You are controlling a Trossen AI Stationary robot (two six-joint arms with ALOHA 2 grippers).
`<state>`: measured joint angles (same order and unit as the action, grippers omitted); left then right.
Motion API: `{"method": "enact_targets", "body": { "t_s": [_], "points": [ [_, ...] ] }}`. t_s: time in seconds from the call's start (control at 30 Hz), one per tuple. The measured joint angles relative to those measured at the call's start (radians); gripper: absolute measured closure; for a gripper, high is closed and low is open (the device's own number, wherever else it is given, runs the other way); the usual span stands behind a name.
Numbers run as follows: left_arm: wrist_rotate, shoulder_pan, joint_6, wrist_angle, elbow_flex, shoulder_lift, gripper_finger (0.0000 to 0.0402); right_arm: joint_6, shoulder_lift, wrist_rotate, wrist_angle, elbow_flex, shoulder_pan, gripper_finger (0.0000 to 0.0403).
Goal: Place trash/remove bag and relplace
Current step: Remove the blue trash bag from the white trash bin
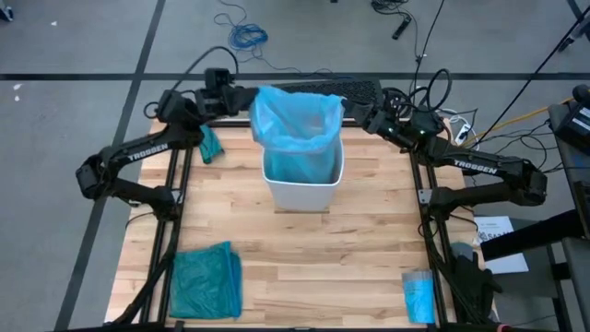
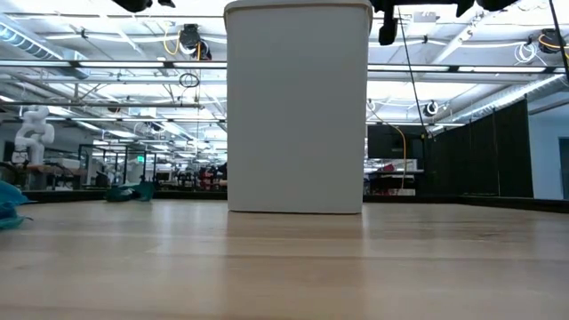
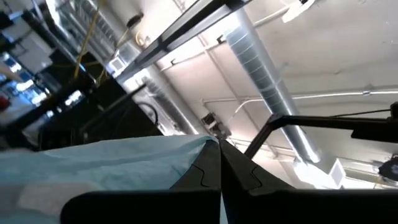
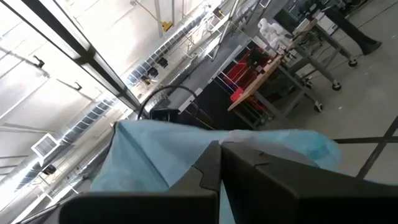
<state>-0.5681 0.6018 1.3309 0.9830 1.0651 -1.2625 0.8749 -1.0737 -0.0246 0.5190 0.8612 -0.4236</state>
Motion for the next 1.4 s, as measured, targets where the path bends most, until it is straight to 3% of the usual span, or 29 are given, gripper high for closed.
{"method": "enact_targets", "body": {
  "t_s": [0.57,1.1,1.2,1.4],
  "points": [
    [0.0,0.061,-0.037,-0.048,0.001,-0.001,0.0402,0.004,0.0,-0.033,0.0,0.0,0.046,0.0393],
    [-0.002,0.06,-0.062,-0.049,0.001,-0.001,0.0402,0.031,0.065,0.01,-0.04,0.0,0.092,0.0221],
    [-0.002,0.06,-0.066,-0.049,0.001,-0.001,0.0402,0.011,0.106,-0.043,-0.106,0.0,0.141,0.0217],
    [-0.003,0.06,-0.082,-0.049,0.001,-0.001,0.0402,0.018,0.211,-0.201,-0.437,0.0,0.253,0.023]
  ]
}}
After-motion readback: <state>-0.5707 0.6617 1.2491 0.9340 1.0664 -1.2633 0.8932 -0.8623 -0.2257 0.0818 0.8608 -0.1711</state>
